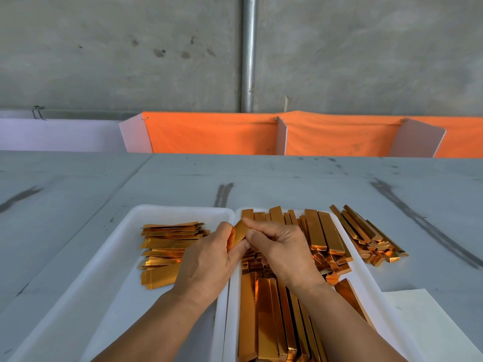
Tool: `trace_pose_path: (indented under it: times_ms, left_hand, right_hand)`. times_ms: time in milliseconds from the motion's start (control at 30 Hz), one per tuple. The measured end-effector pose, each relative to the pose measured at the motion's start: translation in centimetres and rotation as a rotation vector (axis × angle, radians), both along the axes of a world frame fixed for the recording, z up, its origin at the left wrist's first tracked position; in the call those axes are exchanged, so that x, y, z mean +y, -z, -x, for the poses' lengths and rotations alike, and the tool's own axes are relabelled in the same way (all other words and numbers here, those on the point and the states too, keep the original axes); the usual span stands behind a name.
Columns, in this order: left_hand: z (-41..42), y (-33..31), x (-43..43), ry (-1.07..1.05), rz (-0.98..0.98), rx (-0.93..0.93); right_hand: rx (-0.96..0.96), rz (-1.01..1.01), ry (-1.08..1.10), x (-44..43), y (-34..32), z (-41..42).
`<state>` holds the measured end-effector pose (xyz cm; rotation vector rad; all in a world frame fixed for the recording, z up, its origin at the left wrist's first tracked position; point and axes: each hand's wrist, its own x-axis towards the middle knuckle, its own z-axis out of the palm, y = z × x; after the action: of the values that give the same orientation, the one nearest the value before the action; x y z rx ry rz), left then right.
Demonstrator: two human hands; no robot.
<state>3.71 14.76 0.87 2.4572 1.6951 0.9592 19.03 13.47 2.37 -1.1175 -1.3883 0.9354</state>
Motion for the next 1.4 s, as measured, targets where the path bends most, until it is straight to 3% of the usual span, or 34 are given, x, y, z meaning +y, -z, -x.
trace_pose_path:
  times_ms: [533,700,833,933,1033,1133,1267,1400]
  left_hand:
    - [-0.1,-0.2,0.0,0.041,0.026,-0.097]
    - [-0.2,-1.0,-0.4,0.099,0.115,-0.395]
    - [0.4,-1.7,-0.3,0.030,0.120,-0.626]
    - [1.1,-1.9,0.4,-0.084,0.088,-0.748]
    - [2.0,-1.8,1.4,-0.232,0.069,-0.837]
    - [3.3,-2.0,2.2,-0.365,0.085,-0.859]
    - [4.8,-2.6,3.4,-0.483,0.217,-0.658]
    - [5.8,-3.0,4.4,-0.501,0.440,-0.308]
  right_hand:
    - [0.064,0.079,0.063,0.3,0.0,0.4]
    - [0.148,0.059,0.108,0.3,-0.9,0.0]
    - [0.174,0.151,0.116,0.1,-1.5,-1.0]
    - [-0.080,0.192,0.063,0.0,-1.4,-1.1]
    - [-0.441,0.115,0.068,0.0,-1.0,-1.2]
    - [-0.670,0.083,0.057,0.0,-0.7,-1.1]
    - [-0.870,0.114,0.053,0.1,-0.4,-1.2]
    - [-0.947,0.121,0.076,0.3,-0.1,-1.2]
